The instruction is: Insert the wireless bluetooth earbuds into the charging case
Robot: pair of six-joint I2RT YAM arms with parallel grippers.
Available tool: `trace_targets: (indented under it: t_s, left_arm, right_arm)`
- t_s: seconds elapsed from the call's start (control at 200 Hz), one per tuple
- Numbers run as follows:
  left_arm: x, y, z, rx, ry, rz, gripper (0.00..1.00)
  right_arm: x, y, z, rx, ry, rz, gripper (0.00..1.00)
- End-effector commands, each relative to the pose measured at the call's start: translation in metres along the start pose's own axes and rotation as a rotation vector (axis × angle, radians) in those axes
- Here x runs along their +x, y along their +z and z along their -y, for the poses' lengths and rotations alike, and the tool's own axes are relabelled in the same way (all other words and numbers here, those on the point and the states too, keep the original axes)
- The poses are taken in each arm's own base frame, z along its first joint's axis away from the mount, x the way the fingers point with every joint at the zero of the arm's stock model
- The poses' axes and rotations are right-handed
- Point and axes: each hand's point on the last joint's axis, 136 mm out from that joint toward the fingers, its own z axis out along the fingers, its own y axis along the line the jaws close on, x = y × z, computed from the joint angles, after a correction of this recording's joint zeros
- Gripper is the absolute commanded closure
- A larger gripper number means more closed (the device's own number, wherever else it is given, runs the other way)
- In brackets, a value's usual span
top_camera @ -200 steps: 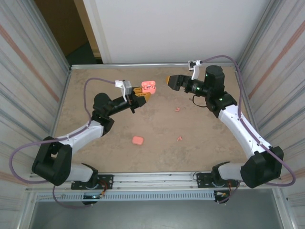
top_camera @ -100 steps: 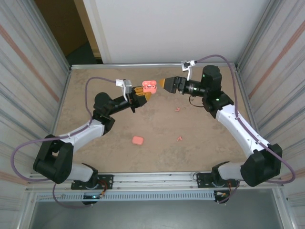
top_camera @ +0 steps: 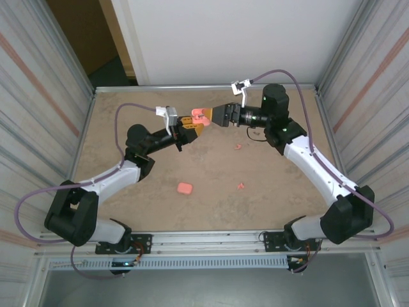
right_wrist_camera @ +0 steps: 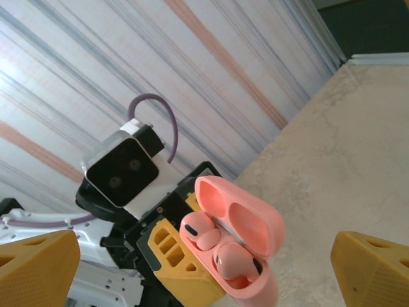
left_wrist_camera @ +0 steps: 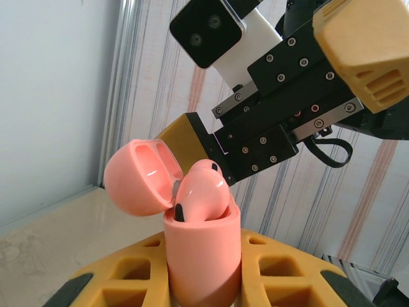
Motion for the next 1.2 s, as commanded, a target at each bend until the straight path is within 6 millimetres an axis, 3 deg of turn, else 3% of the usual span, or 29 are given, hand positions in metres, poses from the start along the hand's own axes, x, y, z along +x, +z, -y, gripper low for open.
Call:
trace_targets:
  t_s: [0.0, 0.421, 1.193]
  left_arm:
    - [-0.022, 0.004, 0.010, 0.038, 0.044, 0.051, 1.00]
    - [-0.020, 0.003, 0.009, 0.025, 0.043, 0.048, 1.00]
    - [-0.015, 0.004, 0.004, 0.003, 0.032, 0.022, 1.00]
  right_arm:
    - [-0.004, 0.006, -0.015, -0.049, -0.045, -0.016, 0.00]
    - [-0.002, 0.017, -0.031, -0.112, -0.068, -0.052, 0.05]
    - [-0.005, 0.011, -0.046, -0.146, -0.135, -0.033, 0.21]
